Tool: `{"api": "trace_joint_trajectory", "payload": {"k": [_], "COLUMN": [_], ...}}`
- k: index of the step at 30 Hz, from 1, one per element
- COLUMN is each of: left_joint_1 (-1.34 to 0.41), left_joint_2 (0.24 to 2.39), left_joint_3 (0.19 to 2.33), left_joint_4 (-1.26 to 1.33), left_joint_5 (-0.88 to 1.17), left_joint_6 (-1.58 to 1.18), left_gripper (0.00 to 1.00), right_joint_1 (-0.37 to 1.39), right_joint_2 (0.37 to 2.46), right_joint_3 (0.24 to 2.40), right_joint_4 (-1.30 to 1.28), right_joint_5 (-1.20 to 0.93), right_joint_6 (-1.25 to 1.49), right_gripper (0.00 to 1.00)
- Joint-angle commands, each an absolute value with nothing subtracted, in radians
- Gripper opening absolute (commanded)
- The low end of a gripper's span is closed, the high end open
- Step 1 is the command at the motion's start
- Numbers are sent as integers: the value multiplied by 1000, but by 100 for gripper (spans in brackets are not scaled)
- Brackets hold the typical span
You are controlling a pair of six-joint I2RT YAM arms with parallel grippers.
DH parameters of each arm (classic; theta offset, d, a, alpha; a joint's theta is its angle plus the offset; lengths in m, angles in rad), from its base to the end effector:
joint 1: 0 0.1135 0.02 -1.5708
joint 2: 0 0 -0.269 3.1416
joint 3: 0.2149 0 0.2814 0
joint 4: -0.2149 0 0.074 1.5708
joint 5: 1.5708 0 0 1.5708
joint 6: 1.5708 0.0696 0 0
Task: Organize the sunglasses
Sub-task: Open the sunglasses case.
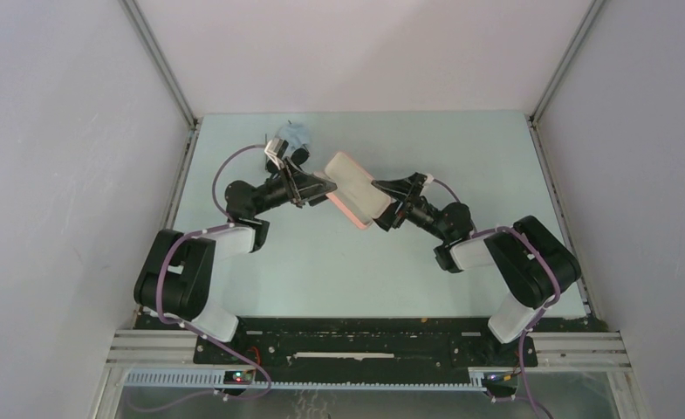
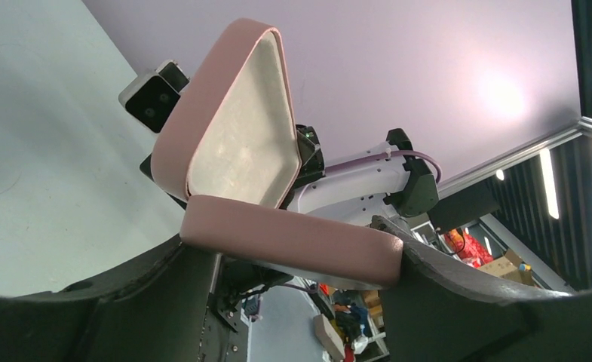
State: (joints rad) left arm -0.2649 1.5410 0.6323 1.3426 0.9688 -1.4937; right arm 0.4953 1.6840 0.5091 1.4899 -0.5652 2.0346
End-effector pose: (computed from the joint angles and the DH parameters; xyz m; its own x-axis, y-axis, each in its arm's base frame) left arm 0.3047 -0.1421 0.2501 -0.8362 -0.3582 -0.4154 0.4716 -0.0827 -0.8779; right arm 0.2797 0.1935 0.1914 -0.8816 0.3822 0.2769 0.1362 -0.3558 0.9246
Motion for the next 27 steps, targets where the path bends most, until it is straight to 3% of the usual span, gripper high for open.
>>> {"api": "trace_joint_trajectory", "payload": {"k": [1, 8, 20, 23, 27], "left_joint_1": [-302, -302, -301, -299, -299], "left_joint_2": [1520, 1557, 1562, 1587, 1605], "left_joint_3": [649, 656, 667, 684, 688], "left_joint_4": [1444, 1445, 1444, 1441, 1440], "left_joint_5": [1030, 1020, 1030, 1042, 1069], "left_joint_6": [-1479, -1494, -1508, -1541, -1571], "left_gripper": [0, 0, 0, 0, 0], "right_joint_1": [510, 481, 450, 423, 358], "right_joint_2": [1660, 1630, 1619, 1562, 1398], "right_joint_3": [509, 509, 502, 499, 515], "right_joint_4": [1519, 1518, 1485, 1301, 859], "right_joint_5": [-624, -685, -773, -832, -872], "right_joint_6": [2136, 2047, 1951, 1815, 1512], "right_gripper": [75, 92, 100, 100, 100]}}
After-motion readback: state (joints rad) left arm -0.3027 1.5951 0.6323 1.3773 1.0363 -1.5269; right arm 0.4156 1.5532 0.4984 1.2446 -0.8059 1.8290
